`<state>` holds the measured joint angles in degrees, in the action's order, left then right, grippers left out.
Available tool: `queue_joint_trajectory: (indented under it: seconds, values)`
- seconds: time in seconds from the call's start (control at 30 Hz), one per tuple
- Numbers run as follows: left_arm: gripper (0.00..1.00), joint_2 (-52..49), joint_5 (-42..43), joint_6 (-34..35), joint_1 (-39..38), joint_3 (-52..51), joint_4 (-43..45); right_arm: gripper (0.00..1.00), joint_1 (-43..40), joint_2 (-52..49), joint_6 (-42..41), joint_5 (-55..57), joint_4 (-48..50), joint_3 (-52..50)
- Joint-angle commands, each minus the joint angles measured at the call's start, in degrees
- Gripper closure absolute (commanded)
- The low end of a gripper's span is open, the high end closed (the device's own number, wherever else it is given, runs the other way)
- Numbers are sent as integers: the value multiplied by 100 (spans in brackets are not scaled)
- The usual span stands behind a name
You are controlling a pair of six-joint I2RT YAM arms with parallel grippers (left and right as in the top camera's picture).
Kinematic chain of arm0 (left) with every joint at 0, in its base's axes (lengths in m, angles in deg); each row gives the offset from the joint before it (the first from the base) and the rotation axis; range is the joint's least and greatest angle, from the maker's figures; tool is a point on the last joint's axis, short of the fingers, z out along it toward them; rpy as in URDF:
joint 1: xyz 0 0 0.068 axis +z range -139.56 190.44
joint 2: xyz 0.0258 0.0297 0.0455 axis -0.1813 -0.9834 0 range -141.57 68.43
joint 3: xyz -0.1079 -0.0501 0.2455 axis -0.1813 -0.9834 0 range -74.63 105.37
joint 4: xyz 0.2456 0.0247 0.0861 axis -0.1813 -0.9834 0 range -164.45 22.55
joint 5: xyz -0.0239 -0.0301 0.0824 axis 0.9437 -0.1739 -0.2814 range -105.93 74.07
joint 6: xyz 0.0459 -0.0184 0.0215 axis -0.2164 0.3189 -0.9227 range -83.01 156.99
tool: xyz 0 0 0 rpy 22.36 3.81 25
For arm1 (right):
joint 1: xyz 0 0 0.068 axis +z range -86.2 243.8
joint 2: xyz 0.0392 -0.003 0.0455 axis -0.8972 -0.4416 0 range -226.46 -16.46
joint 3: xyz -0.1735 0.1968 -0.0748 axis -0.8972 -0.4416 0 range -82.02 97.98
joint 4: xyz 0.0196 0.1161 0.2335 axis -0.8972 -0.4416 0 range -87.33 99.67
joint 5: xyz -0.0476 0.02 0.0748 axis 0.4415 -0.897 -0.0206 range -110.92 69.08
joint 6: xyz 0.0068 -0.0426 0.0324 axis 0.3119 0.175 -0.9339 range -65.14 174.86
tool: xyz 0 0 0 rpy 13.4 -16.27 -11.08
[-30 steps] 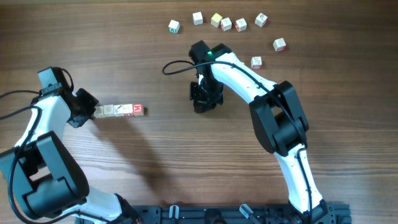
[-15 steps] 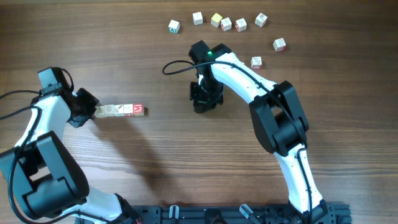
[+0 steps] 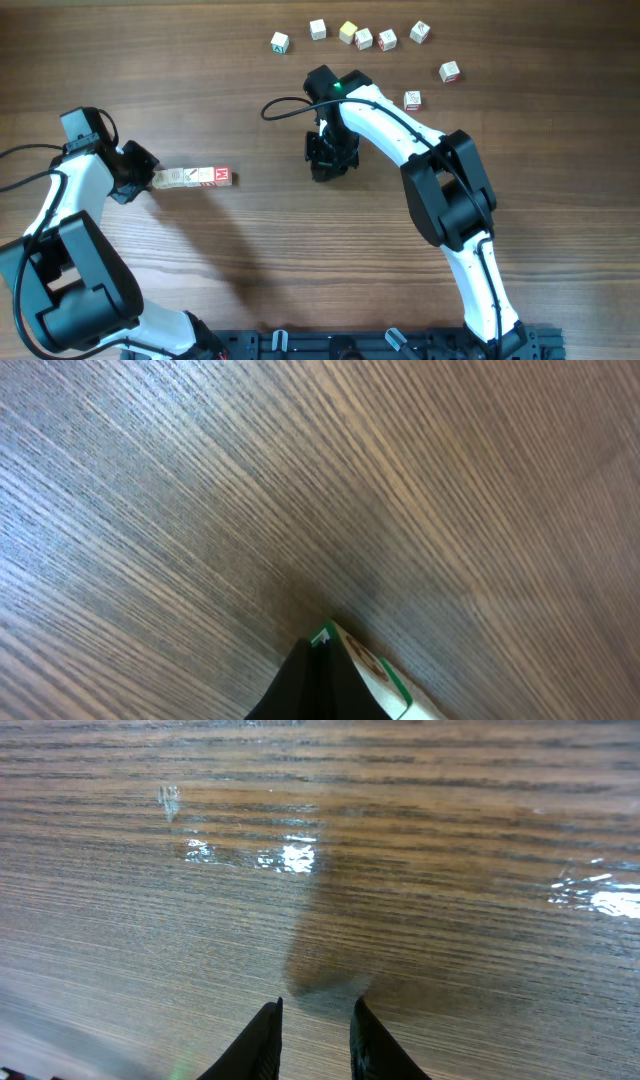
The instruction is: Form a horizontal line
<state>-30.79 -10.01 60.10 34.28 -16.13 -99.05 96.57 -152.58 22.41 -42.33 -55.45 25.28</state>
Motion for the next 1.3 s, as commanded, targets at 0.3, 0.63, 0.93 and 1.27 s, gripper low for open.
queue_joint_trajectory:
  seconds: [0.3,0.63,0.93,1.27]
  values:
    - [96,-76,1390,278,7,79,1912,78,-17,-319,94,203,492,-190]
    - [96,-74,1851,-39,-310,306,1596,83,-17,-317,673,205,643,-190]
    - [96,-74,503,-341,-839,911,413,83,-17,-319,997,249,767,-190]
    - [96,-76,31,-647,-986,935,-234,83,-17,-319,1001,337,855,-190]
